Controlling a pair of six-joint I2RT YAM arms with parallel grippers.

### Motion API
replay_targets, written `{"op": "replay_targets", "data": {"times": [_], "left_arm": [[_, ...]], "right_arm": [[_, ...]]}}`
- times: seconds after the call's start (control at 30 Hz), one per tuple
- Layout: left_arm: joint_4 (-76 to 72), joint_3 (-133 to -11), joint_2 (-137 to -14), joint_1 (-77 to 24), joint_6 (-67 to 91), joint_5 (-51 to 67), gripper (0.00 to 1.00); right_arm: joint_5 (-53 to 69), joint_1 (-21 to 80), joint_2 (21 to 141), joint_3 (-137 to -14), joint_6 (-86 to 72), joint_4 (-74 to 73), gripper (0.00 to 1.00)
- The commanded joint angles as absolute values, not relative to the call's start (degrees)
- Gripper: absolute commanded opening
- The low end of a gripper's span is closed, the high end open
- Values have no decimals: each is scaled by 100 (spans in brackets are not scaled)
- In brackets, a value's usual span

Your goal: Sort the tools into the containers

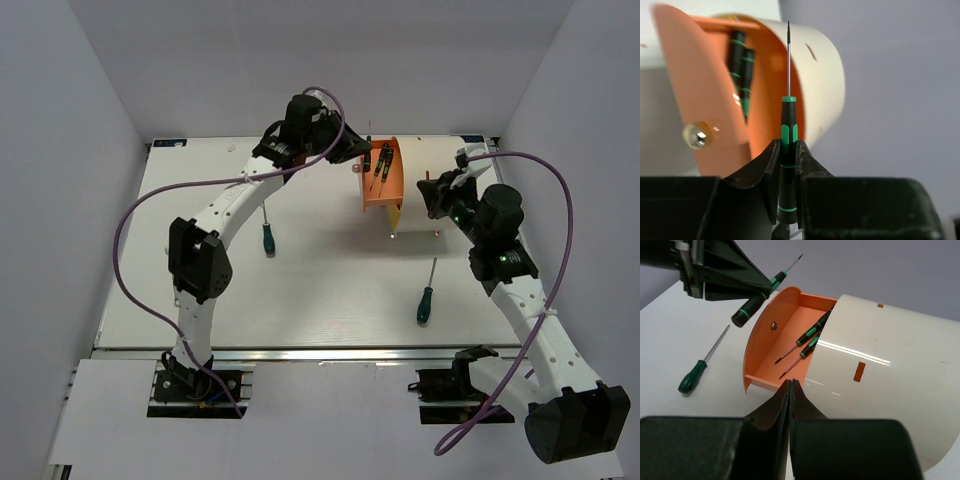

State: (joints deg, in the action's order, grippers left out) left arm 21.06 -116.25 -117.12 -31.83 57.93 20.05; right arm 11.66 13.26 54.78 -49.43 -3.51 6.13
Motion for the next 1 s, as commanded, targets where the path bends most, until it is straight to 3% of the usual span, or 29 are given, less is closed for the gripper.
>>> {"op": "replay_targets", "data": {"times": [0.0, 0.17, 0.37, 0.47, 0.57, 0.63, 0.67, 0.7, 0.77, 0.8, 0.9, 0.93, 0.97], "left_arm": [[3058, -12373, -12056, -3234, 5871, 1029, 0], [3059, -13059, -12480, -3349, 5888, 1002, 8], [3032, -13069, -12595, -3437, 5898, 1142, 33], [2989, -13061, -12569, -3445, 5871, 1143, 41], [2848, -13069, -12542, -3445, 5845, 1186, 41], [2717, -13078, -12498, -3445, 5827, 1195, 36], [2629, -13069, -12481, -3445, 5784, 1221, 30], [2584, -13078, -12420, -3445, 5731, 1187, 14], [2461, -13087, -12314, -3428, 5372, 925, 0], [2409, -13052, -12148, -3428, 5048, 775, 0], [2215, -12719, -11761, -3375, 4545, 309, 0], [2102, -12552, -11447, -3331, 4344, 212, 0], [2048, -12116, -11287, -3279, 4281, 176, 2]], "right_arm": [[1002, 1283, 5282, -5010, -457, 747, 0], [958, 1274, 5221, -4940, -448, 747, 0], [932, 1257, 5212, -4913, -483, 773, 0], [923, 1248, 5221, -4878, -483, 782, 0], [949, 1248, 5221, -4860, -483, 800, 0], [967, 1239, 5229, -4869, -475, 800, 0], [984, 1239, 5238, -4887, -483, 800, 0], [1019, 1239, 5256, -4904, -475, 791, 0], [1107, 1222, 5291, -4974, -518, 712, 10], [1325, 1161, 5369, -5123, -553, 642, 23], [2131, 941, 5606, -5509, -773, 580, 43], [2327, 880, 5712, -5650, -887, 545, 60], [2538, 818, 5835, -5799, -1009, 397, 66]]}}
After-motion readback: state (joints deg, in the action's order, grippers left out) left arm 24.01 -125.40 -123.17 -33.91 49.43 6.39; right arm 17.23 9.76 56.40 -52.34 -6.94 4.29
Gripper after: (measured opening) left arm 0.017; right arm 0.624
